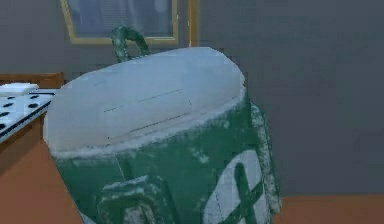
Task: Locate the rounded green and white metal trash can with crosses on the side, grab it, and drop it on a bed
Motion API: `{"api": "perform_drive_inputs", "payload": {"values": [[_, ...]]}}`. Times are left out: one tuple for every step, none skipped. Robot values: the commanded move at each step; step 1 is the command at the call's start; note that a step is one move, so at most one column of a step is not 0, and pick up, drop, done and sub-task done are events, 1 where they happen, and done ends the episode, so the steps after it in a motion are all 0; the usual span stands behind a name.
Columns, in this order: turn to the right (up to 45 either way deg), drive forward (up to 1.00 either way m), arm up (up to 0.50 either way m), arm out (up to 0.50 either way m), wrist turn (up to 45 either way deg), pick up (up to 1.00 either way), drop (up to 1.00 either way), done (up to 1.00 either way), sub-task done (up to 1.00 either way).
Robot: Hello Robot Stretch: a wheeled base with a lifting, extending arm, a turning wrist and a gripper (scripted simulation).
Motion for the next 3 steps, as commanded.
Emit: {"api": "perform_drive_inputs", "payload": {"values": [[-6.0, 0.00, 0.00, 0.00, 0.0, 0.00, 0.00, 0.00, 0.00], [0.0, 0.45, 0.00, 0.00, 0.0, 0.00, 0.00, 0.00, 0.00], [-45.0, 0.00, 0.00, 0.00, 0.0, 0.00, 0.00, 0.00, 0.00]]}}
